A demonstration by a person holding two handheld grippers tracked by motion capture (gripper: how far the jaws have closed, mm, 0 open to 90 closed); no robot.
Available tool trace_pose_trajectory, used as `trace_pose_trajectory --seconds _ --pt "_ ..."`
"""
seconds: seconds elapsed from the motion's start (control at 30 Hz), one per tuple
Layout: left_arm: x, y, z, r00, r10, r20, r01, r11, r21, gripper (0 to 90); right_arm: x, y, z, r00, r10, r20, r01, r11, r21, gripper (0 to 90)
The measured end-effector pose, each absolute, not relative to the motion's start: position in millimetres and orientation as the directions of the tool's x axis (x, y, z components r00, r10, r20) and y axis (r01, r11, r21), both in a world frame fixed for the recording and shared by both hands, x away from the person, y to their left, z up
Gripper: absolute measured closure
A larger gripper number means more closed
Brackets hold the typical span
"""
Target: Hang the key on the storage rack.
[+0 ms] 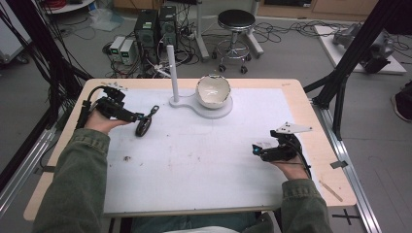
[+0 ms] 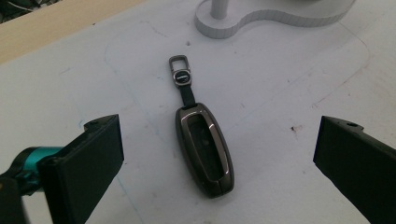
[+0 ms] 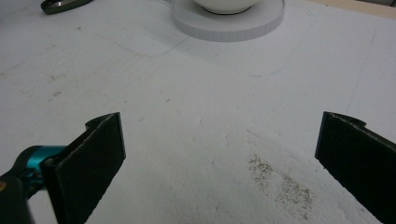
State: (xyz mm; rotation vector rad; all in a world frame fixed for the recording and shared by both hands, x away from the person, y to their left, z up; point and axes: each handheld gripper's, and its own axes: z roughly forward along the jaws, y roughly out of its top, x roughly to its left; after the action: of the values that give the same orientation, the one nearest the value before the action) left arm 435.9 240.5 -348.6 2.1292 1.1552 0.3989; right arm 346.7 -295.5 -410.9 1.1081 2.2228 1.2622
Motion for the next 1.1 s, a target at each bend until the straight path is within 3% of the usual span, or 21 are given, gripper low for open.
trace_pose_trajectory --seconds 1.1 --pt "515.6 220.5 -382.0 0.591 0.804 -0.061 0.729 -0.500 0.468 4.6 347.9 -296.9 -414.5 -0.629 0.775 0.063 0.472 0.316 0.823 0.6"
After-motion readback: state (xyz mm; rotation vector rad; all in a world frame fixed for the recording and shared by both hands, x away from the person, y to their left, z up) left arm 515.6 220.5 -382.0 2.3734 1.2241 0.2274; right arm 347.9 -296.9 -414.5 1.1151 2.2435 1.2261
